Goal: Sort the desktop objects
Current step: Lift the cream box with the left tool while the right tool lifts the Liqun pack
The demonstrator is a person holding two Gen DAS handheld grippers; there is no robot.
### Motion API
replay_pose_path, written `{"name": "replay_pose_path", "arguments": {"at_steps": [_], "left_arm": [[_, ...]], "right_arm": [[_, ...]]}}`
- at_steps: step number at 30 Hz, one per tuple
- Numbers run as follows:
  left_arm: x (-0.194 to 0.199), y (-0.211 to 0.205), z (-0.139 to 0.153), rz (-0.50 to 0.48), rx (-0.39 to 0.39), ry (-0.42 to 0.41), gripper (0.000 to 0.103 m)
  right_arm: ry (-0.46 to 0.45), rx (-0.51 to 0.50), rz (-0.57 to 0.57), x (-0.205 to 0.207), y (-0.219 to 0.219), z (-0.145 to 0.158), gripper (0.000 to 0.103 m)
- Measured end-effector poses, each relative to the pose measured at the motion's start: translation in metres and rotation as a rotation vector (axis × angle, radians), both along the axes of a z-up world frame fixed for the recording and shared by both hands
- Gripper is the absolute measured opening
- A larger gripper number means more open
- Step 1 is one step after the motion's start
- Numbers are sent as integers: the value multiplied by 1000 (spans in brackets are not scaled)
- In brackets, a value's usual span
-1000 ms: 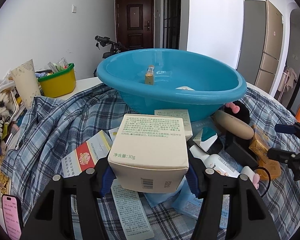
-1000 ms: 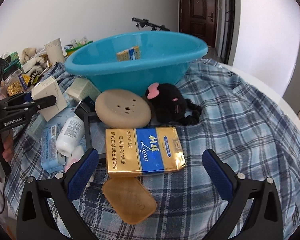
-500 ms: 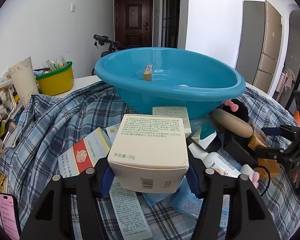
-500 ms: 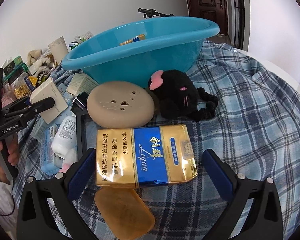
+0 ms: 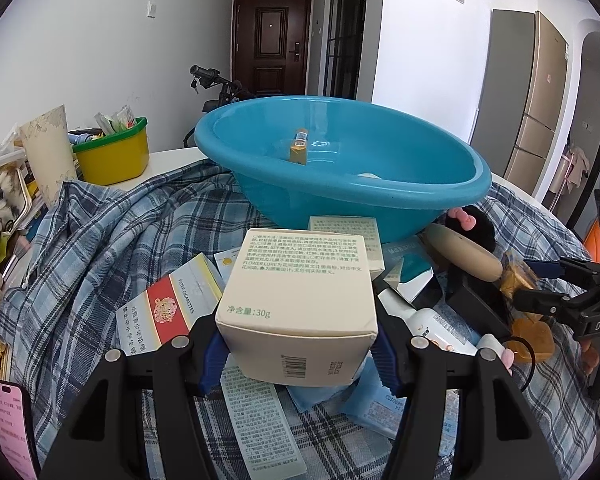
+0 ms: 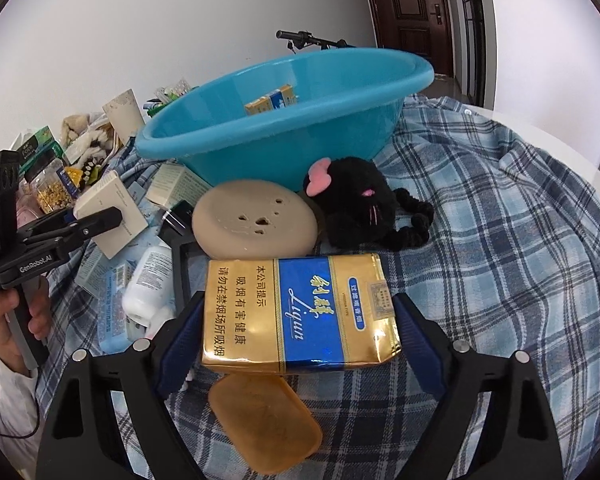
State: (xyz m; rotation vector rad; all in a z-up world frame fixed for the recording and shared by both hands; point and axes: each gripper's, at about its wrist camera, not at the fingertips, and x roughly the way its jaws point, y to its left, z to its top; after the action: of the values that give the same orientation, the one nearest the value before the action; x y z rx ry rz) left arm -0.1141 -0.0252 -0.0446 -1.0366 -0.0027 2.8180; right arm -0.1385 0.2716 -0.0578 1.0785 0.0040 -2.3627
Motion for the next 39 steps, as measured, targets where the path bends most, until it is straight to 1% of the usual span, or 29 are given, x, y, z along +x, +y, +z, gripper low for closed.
{"name": "replay_pose_path", "arguments": {"at_steps": [7,15,17,18,21,23,24,25,27,29,32,33,34,37,39], "left_arm": [[8,1,14,0,-2,29,63],[22,4,44,-11,-10,85,63],[26,5,50,-12,-10,95,57],[27,5,53,-15,-9,97,52],[29,4,57,-18,-16,102,52],[27,4,52,-19,-22,92,52],[25,4,47,-18,-27,79,55],[23,3,42,-13,-26,67,66],[17,0,31,-3,-14,53,77],[8,-3,20,14,-16,22,77],[-3,-3,5,11,-25,-17,77],[-5,-2,1,9,-26,-29,71],[-7,-2,-2,-3,-17,-39,62],[-5,3,0,10,-47,-20,60],[-1,5,5,1,-41,4,60]], "right_arm": [[49,-2,4,14,-2,28,88],[130,-25,18,32,-8,69,88],[148,-30,23,35,-10,78,88],[156,-32,26,37,-11,81,88],[176,-36,27,40,-13,91,88],[182,-37,31,42,-15,93,88],[184,-39,31,43,-15,93,88],[184,-41,32,44,-15,93,88],[181,-44,34,45,-15,91,88],[174,-45,34,45,-14,89,88],[170,-43,34,45,-12,86,88],[169,-45,34,44,-12,86,88],[169,-46,33,44,-11,85,88],[165,-50,30,42,-10,83,88],[161,-50,30,41,-10,82,88]]}}
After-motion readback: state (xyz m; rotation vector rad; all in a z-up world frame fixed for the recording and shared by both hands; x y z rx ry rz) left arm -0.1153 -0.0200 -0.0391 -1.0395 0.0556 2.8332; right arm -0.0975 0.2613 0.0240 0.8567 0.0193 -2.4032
